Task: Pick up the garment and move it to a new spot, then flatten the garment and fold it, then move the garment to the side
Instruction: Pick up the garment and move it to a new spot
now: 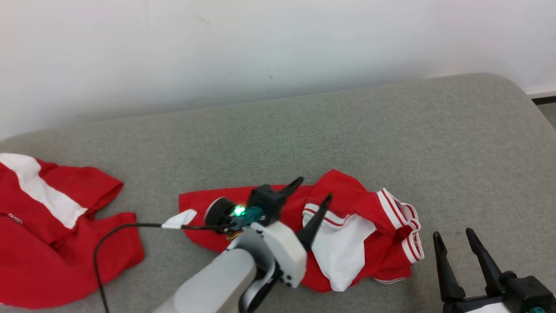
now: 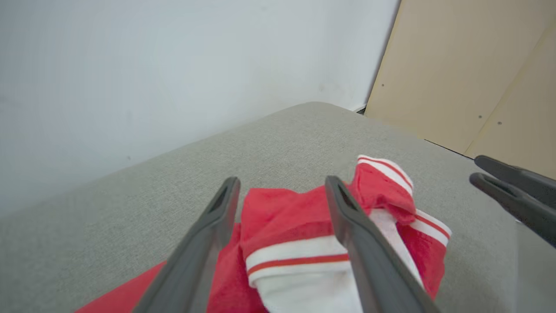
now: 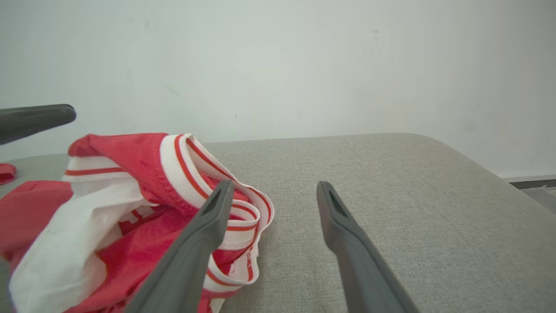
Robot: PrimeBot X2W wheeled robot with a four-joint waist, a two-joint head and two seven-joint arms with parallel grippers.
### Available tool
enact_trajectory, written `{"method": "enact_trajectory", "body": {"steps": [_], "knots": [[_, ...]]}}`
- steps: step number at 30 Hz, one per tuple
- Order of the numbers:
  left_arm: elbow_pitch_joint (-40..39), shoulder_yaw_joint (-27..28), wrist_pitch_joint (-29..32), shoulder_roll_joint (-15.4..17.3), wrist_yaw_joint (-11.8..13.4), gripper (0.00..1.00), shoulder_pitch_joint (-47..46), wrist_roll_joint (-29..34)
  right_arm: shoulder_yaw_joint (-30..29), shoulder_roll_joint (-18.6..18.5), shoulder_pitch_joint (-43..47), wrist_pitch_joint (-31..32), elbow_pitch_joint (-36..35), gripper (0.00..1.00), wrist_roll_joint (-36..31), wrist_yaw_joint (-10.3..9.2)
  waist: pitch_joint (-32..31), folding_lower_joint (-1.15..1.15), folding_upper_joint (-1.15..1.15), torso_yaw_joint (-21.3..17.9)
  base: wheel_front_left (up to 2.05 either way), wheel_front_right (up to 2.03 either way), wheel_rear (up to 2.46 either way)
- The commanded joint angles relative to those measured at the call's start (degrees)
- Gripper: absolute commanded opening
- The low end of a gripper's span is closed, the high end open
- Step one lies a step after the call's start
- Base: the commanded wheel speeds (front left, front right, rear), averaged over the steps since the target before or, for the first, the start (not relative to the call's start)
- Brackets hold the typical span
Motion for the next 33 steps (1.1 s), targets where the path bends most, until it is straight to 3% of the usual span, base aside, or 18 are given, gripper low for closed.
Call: {"method": "enact_trajectory", "body": {"steps": [1,15,20,29,32,33], "knots": [[-0.78,0.35,0.47,1.69,0.55,1.00,1.50,-0.19,-0.27,-0.40,1.01,0.03,-0.17,1.00,-0.02,-0.10,-0.60,0.00,0.00,0.82,0.00,0.00,0.00],[-2.05,4.49,6.23,21.52,9.70,1.00,11.44,-0.36,-0.41,-0.48,1.98,0.03,-0.80,1.00,-0.46,-0.10,-0.35,0.00,0.00,4.21,0.00,0.00,0.00],[-1.11,4.44,9.13,25.24,12.07,1.00,12.83,0.24,-0.32,-0.35,2.03,0.03,-0.84,1.00,-0.36,-0.10,0.40,0.00,0.00,4.99,0.00,0.00,0.00],[1.00,2.40,15.72,27.38,14.69,1.00,11.78,2.13,0.24,-0.68,0.30,0.03,-1.02,1.00,0.13,-0.10,2.88,0.00,0.00,5.10,0.00,0.00,0.00],[2.09,2.44,16.92,27.97,14.55,1.00,11.86,1.30,0.08,-0.89,0.12,0.03,-0.99,1.00,0.33,-0.10,3.68,0.00,0.00,5.04,0.00,0.00,0.00],[2.26,2.69,17.08,27.99,14.64,0.00,11.74,0.88,-0.02,-0.92,0.04,0.03,-1.00,1.00,0.36,-0.10,3.89,0.00,0.00,5.07,0.00,0.00,0.00]]}}
